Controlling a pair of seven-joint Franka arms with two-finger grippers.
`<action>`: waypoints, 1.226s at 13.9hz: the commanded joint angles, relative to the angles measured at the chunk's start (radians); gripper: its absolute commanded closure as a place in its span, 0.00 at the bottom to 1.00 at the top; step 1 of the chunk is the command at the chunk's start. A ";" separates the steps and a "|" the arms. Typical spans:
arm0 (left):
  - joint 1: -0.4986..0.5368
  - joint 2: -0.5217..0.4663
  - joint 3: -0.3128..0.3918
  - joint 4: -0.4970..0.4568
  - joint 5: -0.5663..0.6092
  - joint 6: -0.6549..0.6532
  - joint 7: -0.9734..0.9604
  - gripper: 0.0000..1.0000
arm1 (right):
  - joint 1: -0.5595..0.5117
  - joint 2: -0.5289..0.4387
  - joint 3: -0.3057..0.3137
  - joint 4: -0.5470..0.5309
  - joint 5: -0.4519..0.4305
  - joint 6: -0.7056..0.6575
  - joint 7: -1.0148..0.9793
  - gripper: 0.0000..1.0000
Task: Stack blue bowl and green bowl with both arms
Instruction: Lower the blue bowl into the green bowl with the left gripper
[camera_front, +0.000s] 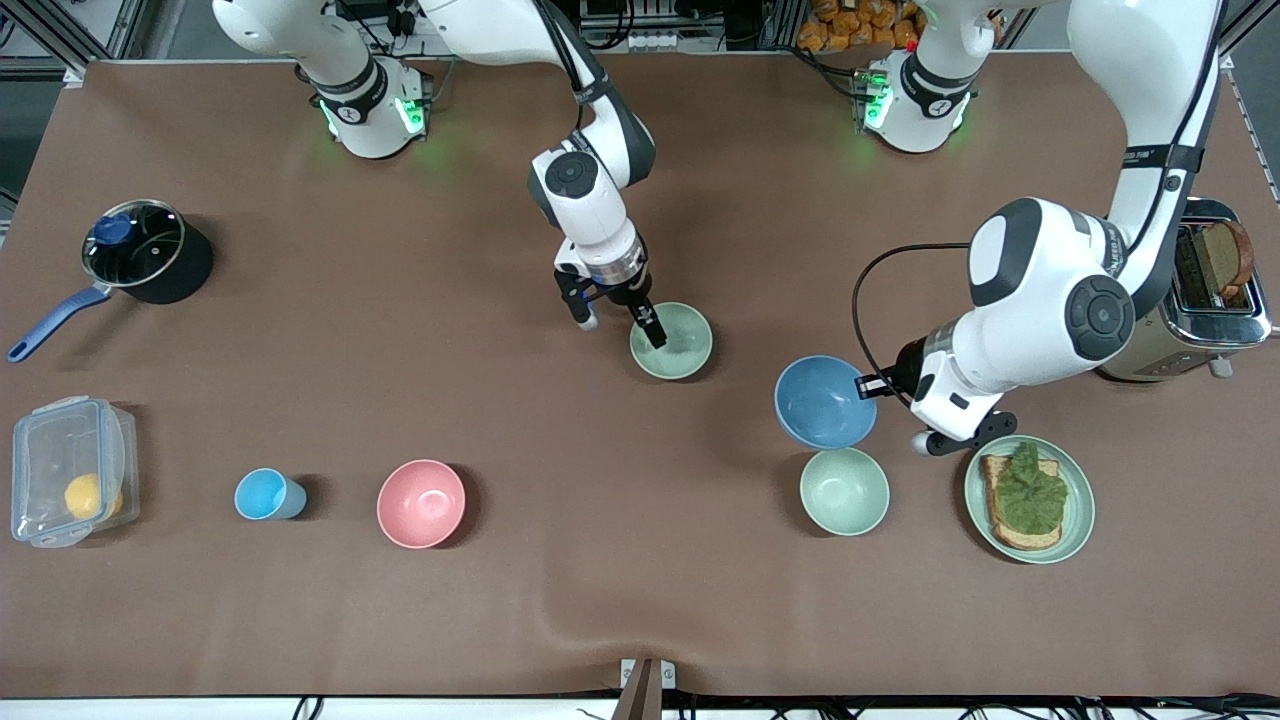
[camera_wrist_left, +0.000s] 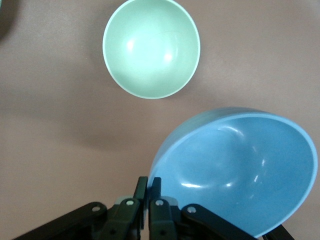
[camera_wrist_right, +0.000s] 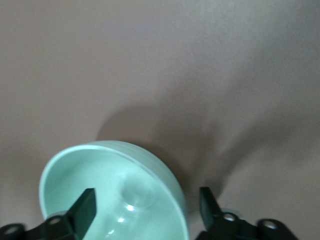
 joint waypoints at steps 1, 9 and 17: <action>-0.035 0.001 0.004 0.036 -0.024 -0.003 -0.071 1.00 | 0.007 -0.066 -0.047 -0.006 0.018 -0.095 0.023 0.00; -0.118 0.001 0.004 0.065 -0.024 -0.003 -0.242 1.00 | -0.059 -0.103 -0.087 0.000 0.128 -0.214 0.065 0.00; -0.204 0.012 0.004 0.051 -0.025 -0.014 -0.410 1.00 | -0.102 -0.037 -0.081 -0.011 0.288 -0.206 0.089 0.00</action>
